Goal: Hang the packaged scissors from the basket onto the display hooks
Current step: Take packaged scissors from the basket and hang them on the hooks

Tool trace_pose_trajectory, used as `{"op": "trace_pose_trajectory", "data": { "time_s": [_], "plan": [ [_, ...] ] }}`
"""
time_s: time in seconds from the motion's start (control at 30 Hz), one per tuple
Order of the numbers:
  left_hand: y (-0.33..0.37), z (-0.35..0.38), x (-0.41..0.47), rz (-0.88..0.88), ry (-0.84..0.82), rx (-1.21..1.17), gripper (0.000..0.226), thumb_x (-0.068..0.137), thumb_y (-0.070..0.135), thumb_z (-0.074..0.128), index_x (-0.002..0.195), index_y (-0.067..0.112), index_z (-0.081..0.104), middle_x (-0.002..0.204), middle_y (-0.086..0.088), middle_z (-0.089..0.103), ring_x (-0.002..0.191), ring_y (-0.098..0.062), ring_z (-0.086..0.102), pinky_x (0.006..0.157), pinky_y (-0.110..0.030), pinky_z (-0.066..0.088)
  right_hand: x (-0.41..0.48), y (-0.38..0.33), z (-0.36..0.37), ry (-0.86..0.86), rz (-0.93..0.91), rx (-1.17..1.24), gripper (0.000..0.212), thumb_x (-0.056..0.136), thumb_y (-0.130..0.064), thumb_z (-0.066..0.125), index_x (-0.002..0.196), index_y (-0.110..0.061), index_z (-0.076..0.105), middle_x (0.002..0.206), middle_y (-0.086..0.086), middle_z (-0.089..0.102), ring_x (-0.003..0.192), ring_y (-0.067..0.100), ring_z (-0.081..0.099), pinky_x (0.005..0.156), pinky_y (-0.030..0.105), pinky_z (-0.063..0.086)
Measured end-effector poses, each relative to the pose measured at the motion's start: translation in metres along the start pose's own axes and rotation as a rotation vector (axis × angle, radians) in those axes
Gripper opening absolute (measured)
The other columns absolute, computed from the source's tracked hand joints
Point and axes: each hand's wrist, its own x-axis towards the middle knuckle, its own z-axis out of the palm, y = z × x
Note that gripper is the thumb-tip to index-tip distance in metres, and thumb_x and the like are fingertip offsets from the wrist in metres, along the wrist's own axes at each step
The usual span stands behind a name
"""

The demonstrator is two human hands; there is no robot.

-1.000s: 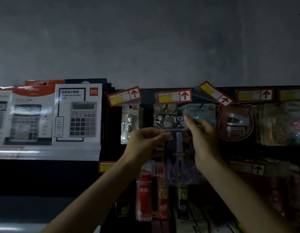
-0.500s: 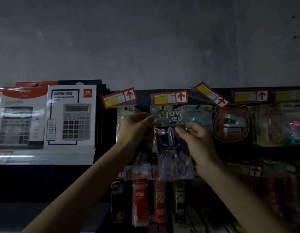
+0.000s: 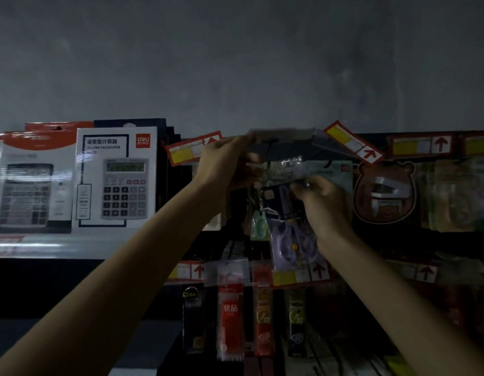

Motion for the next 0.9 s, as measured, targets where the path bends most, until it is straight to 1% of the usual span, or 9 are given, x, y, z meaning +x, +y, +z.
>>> {"op": "trace_pose_trajectory", "data": {
  "time_s": [0.07, 0.17, 0.23, 0.33, 0.47, 0.57, 0.67, 0.83, 0.9],
  "plan": [
    [0.001, 0.001, -0.001, 0.014, -0.008, 0.003, 0.024, 0.106, 0.023, 0.052, 0.123, 0.017, 0.067, 0.092, -0.017, 0.07, 0.06, -0.013, 0.069, 0.052, -0.021, 0.053, 0.005, -0.001, 0.005, 0.004, -0.007, 0.0, 0.015, 0.099, -0.019, 0.064, 0.111, -0.016, 0.071, 0.098, -0.007, 0.072, 0.09, 0.005, 0.065, 0.067, 0.02, 0.047],
    [0.001, 0.001, 0.001, 0.015, -0.003, 0.055, 0.03, 0.107, 0.018, 0.048, 0.132, 0.022, 0.064, 0.103, -0.017, 0.075, 0.062, -0.013, 0.07, 0.051, -0.021, 0.052, 0.012, -0.003, 0.012, 0.015, -0.003, -0.009, 0.013, 0.098, -0.02, 0.065, 0.101, -0.01, 0.071, 0.091, -0.001, 0.072, 0.079, 0.009, 0.063, 0.062, 0.022, 0.046],
    [0.001, 0.0, 0.002, 0.013, -0.019, 0.075, 0.032, 0.107, 0.018, 0.048, 0.135, 0.023, 0.062, 0.098, -0.011, 0.077, 0.063, -0.013, 0.071, 0.051, -0.02, 0.053, 0.017, -0.004, 0.017, 0.027, 0.009, 0.002, 0.015, 0.097, -0.02, 0.066, 0.097, -0.006, 0.07, 0.088, 0.004, 0.072, 0.076, 0.013, 0.062, 0.063, 0.025, 0.045],
    [0.002, -0.002, 0.003, 0.01, -0.05, 0.102, 0.034, 0.108, 0.018, 0.045, 0.138, 0.024, 0.058, 0.093, -0.009, 0.078, 0.064, -0.014, 0.07, 0.051, -0.021, 0.054, 0.024, -0.002, 0.025, 0.043, 0.029, 0.001, 0.015, 0.096, -0.02, 0.067, 0.098, -0.006, 0.071, 0.095, 0.012, 0.075, 0.086, 0.024, 0.069, 0.071, 0.03, 0.049],
    [0.0, -0.006, 0.001, 0.034, -0.077, 0.135, 0.037, 0.108, 0.016, 0.043, 0.143, 0.024, 0.054, 0.093, -0.011, 0.078, 0.063, -0.015, 0.07, 0.05, -0.021, 0.052, 0.028, 0.001, 0.028, 0.046, 0.055, 0.009, 0.011, 0.097, -0.019, 0.065, 0.101, -0.012, 0.073, 0.093, 0.004, 0.075, 0.09, 0.019, 0.07, 0.076, 0.033, 0.055],
    [-0.006, -0.009, -0.001, 0.059, -0.098, 0.174, 0.041, 0.107, 0.014, 0.044, 0.146, 0.026, 0.052, 0.094, -0.011, 0.078, 0.065, -0.016, 0.07, 0.051, -0.021, 0.052, 0.029, 0.001, 0.029, 0.041, 0.05, 0.018, 0.013, 0.097, -0.018, 0.066, 0.105, -0.01, 0.073, 0.095, 0.003, 0.074, 0.086, 0.013, 0.067, 0.067, 0.027, 0.051],
    [-0.011, -0.01, -0.002, 0.074, -0.095, 0.213, 0.044, 0.107, 0.015, 0.046, 0.148, 0.03, 0.049, 0.093, -0.01, 0.078, 0.066, -0.016, 0.07, 0.051, -0.021, 0.052, 0.03, 0.003, 0.032, 0.039, 0.058, 0.035, 0.013, 0.097, -0.019, 0.066, 0.105, -0.012, 0.073, 0.096, 0.003, 0.074, 0.087, 0.013, 0.067, 0.069, 0.027, 0.05],
    [-0.022, -0.012, -0.012, 0.163, -0.058, 0.324, 0.032, 0.105, 0.016, 0.051, 0.135, 0.024, 0.062, 0.09, -0.008, 0.076, 0.068, -0.019, 0.072, 0.056, -0.025, 0.056, 0.027, 0.007, 0.033, 0.039, 0.076, 0.059, 0.007, 0.095, -0.021, 0.068, 0.089, -0.022, 0.066, 0.092, 0.0, 0.07, 0.089, 0.018, 0.066, 0.077, 0.031, 0.052],
    [-0.036, -0.016, -0.021, 0.23, -0.011, 0.448, 0.023, 0.103, 0.015, 0.055, 0.122, 0.017, 0.068, 0.09, -0.004, 0.074, 0.067, -0.009, 0.07, 0.057, -0.021, 0.054, 0.026, 0.011, 0.033, 0.028, 0.07, 0.056, 0.005, 0.094, -0.022, 0.07, 0.089, -0.02, 0.068, 0.091, 0.002, 0.073, 0.089, 0.023, 0.069, 0.082, 0.039, 0.058]
  ]
}}
